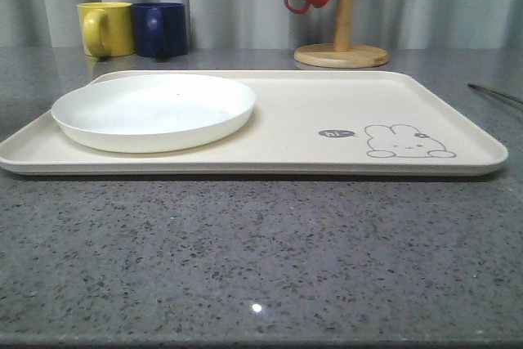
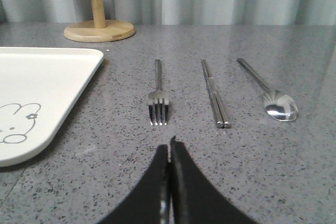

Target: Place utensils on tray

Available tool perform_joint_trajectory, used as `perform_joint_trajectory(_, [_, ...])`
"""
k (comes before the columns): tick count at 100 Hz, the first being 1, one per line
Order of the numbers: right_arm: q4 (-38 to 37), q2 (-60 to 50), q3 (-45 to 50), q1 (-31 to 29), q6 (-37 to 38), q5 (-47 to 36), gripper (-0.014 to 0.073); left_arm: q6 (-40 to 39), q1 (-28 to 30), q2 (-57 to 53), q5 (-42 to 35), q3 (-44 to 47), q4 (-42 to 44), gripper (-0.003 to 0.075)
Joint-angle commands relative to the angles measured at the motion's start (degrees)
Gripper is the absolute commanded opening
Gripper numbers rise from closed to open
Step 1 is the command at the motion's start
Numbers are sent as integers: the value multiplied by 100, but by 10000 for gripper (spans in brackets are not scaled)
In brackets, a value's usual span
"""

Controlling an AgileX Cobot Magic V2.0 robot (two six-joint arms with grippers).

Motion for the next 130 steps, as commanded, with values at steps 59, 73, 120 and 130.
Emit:
perform_joint_trajectory(59, [-6,-110,-1,-14,-42,-506,-67,-57,-50,-4483,-667,2925,-67,-19])
perform_joint_trajectory(73, [-6,-110,-13,-14,-42,-676,-67,-57,-50,-5208,-729,3312,-67,-19])
perform_joint_trajectory(120, [-6,604,-1675,-14,-37,1091,-67,-57,-50,-5712,-818,3520,-67,-19])
perform_joint_trajectory(130, [-6,1128,-2229,-14,-37,1800,-67,-57,-50,-5712,-818,3520,-67,-19])
